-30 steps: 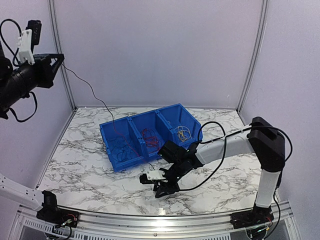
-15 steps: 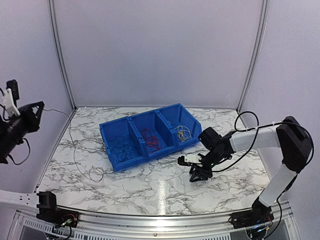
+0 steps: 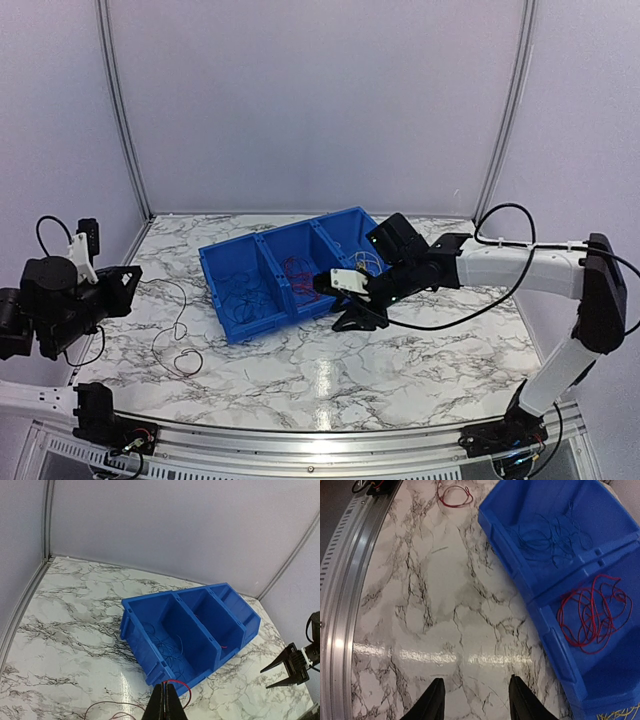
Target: Untangle the cables
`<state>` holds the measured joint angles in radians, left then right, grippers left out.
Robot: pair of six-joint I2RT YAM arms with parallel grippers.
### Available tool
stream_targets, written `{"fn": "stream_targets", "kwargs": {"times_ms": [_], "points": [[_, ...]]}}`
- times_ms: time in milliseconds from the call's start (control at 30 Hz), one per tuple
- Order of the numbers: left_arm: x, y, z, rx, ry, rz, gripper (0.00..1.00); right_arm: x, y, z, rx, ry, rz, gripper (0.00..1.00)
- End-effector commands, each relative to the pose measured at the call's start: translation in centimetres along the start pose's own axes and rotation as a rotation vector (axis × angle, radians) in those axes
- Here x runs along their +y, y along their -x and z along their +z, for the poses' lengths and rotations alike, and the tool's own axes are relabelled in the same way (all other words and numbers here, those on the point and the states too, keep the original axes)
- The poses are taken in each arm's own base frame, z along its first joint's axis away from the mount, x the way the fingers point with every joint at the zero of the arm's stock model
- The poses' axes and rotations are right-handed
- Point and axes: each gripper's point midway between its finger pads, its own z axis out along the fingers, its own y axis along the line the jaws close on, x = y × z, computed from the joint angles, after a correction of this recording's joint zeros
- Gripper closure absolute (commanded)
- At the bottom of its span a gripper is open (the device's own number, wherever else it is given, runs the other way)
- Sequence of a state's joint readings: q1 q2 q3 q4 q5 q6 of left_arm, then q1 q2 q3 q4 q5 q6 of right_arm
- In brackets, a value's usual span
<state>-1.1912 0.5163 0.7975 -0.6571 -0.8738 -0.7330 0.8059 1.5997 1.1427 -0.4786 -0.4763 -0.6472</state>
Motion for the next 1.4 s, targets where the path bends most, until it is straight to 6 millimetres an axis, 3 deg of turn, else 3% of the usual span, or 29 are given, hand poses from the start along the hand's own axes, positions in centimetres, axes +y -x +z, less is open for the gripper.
{"fn": "stream_targets", "kwargs": {"times_ms": [0, 67, 167, 367, 700, 933, 1167, 1233, 1367], "points": [[-4.6, 3.2, -1.0, -0.005, -0.169, 0.034, 1.0, -0.3, 6.4, 1.2, -0.13, -0.031, -0.012, 0.55], [-7.3, 5.6, -1.9, -0.02, -0.252, 0.07, 1.0, -0.5, 8.2, 2.2, -0.156, -0.014, 0.002, 0.55], [-10.5, 7.3, -2.3, -0.005, -0.33, 0.119, 1.0, -0.6, 10.2, 4.5, -0.167, 0.007, 0.011, 0.57], [-12.9, 6.1, -2.5, 0.074, -0.429, 0.093, 1.0, 0.4, 11.4, 9.1, -0.152, 0.069, 0.061, 0.58], [-9.5, 1.7, -2.9, 0.144, -0.444, -0.02, 1.0, 3.3, 9.8, 13.4, -0.101, 0.131, 0.016, 0.57], [-7.8, 0.5, -3.1, 0.145, -0.439, -0.056, 1.0, 3.9, 8.3, 16.7, -0.027, 0.122, -0.029, 0.57], [-6.7, 0.1, -3.0, 0.141, -0.414, -0.054, 1.0, 4.9, 6.6, 18.0, 0.015, 0.186, -0.057, 0.57], [-6.6, 0.0, -3.0, 0.138, -0.408, -0.053, 1.0, 5.0, 6.4, 18.2, 0.019, 0.195, -0.051, 0.6], [-6.3, -0.3, -2.8, 0.138, -0.395, -0.049, 1.0, 4.7, 6.4, 18.5, 0.018, 0.181, -0.037, 0.77]]}}
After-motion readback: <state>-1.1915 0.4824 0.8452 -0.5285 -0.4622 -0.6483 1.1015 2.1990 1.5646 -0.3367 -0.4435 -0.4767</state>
